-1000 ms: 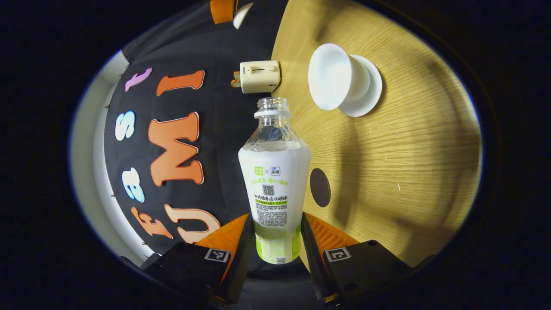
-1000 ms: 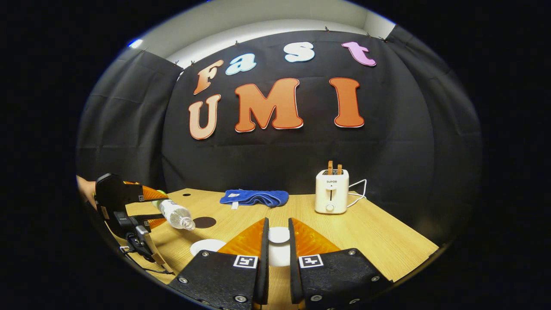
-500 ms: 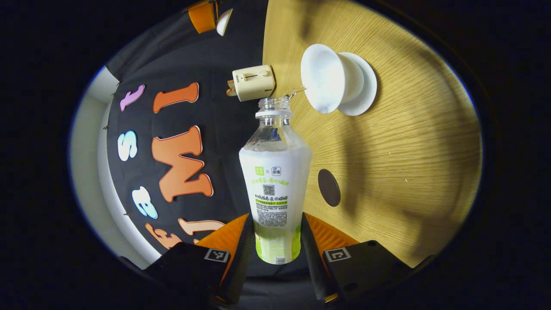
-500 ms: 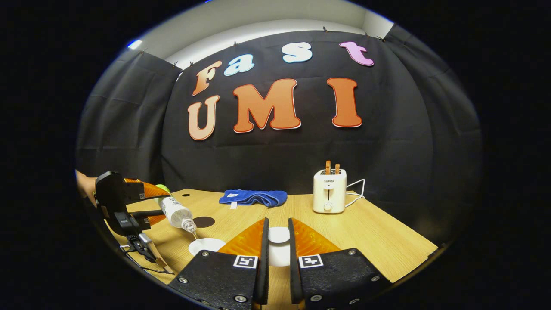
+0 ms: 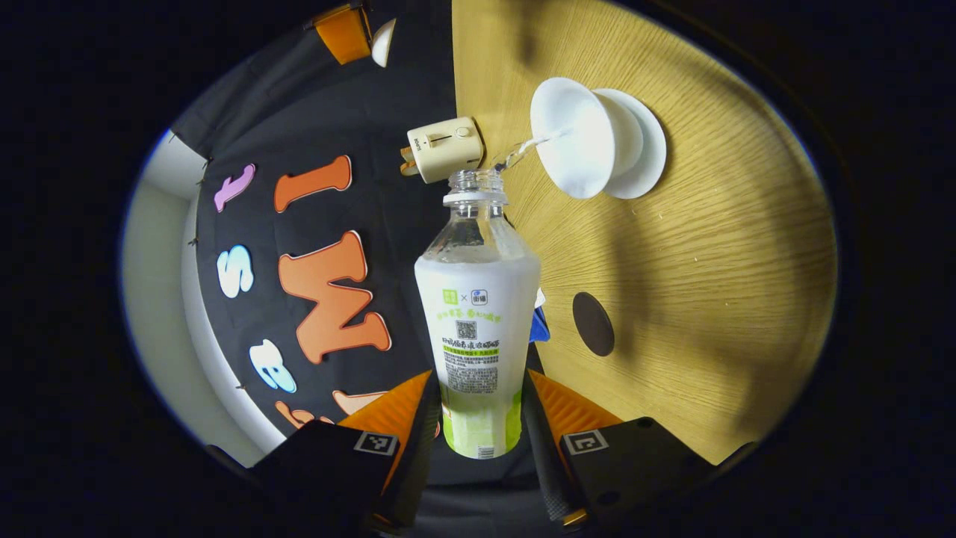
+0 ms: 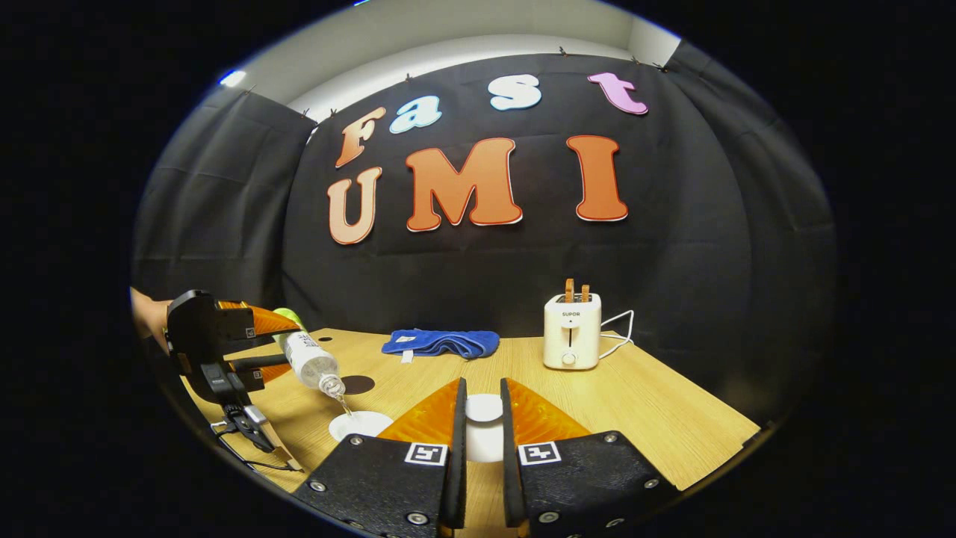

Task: Open the teacup lid with one hand, grasp the water bottle and pour water into the teacup with the other hand; after pouring, place the water bottle on the coaster and then close the teacup lid.

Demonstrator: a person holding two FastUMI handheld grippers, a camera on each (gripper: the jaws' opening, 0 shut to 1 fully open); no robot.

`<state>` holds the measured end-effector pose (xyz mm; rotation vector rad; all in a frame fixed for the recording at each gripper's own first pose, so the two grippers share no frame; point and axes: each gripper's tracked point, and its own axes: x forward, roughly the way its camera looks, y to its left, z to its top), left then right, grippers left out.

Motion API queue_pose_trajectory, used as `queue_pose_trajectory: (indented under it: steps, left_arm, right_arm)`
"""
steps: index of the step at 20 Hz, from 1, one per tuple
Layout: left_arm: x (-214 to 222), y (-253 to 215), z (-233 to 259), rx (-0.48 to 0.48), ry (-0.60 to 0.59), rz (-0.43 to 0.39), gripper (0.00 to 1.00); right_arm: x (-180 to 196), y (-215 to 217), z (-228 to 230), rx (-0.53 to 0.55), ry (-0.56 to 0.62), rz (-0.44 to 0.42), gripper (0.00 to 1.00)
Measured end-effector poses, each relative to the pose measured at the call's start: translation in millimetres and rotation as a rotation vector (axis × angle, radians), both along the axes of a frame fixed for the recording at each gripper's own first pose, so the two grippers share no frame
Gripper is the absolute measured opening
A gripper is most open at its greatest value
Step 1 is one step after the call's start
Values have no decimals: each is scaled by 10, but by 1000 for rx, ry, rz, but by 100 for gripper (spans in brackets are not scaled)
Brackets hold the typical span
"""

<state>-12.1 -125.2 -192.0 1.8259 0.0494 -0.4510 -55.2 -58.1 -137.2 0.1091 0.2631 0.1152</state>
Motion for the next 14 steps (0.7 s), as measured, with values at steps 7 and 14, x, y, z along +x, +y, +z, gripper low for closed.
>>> queue_pose_trajectory:
  steps: [7, 14]
  left_arm:
    - [48, -54, 125, 40, -65, -37, 66]
    - [50, -99, 210, 68, -119, -61, 66]
  right_arm:
    - [34, 22, 159, 25, -34, 5, 20]
    - [46, 4, 212, 31, -50, 4, 20]
